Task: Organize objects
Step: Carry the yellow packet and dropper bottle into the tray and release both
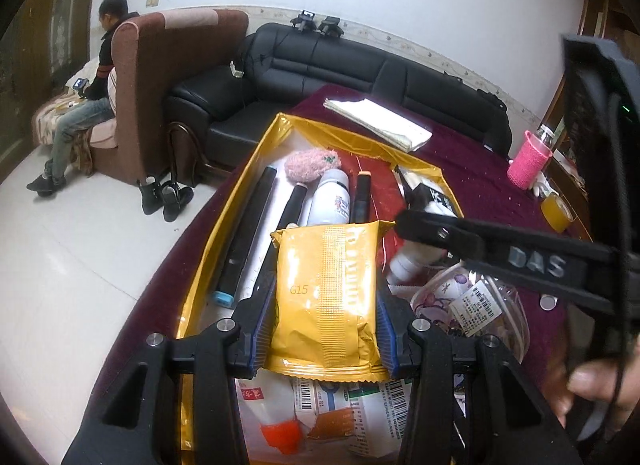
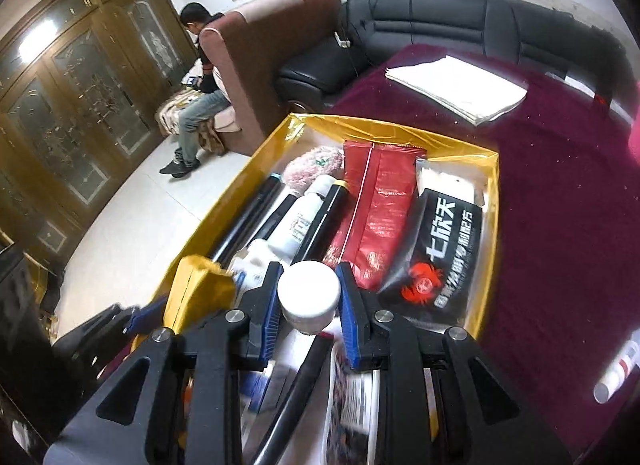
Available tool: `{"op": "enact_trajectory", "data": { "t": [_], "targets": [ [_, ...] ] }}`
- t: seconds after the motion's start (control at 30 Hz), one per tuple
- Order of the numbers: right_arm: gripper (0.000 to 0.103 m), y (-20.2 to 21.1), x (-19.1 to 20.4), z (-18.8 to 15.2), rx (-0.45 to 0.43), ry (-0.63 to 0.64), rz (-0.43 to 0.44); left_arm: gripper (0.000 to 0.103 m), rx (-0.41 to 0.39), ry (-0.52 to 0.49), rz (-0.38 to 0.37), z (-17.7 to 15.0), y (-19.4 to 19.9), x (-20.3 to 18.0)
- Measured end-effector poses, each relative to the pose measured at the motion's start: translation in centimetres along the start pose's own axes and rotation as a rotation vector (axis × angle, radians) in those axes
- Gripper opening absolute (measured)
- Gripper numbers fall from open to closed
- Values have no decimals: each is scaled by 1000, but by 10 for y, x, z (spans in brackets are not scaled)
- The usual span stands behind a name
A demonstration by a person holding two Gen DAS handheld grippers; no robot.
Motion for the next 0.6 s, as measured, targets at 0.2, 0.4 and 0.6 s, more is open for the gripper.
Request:
{"op": "enact_trajectory", "data": {
  "t": [0.2,0.4,0.6],
  "targets": [
    [24,-13,-13,6,3,-38,-38,39,11,-7,6,-3,-2,-1],
    [26,-16,-26,11,-18,-113,-8,45,18,-23,23,-4,-2,-4],
    [33,18,-33,17,-94,-132,18,53,-9,-47,26,0,9,-13]
  ]
}}
Point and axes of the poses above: each gripper's, at about its wrist camera, not at the fingertips, and y roughly against the way its jaws point, x to its left, z to its top, the point moved 10 cm from there along -y, roughly the way its jaws point, and after that the axes turned 2 degrees about -y, right-handed, at the moved point
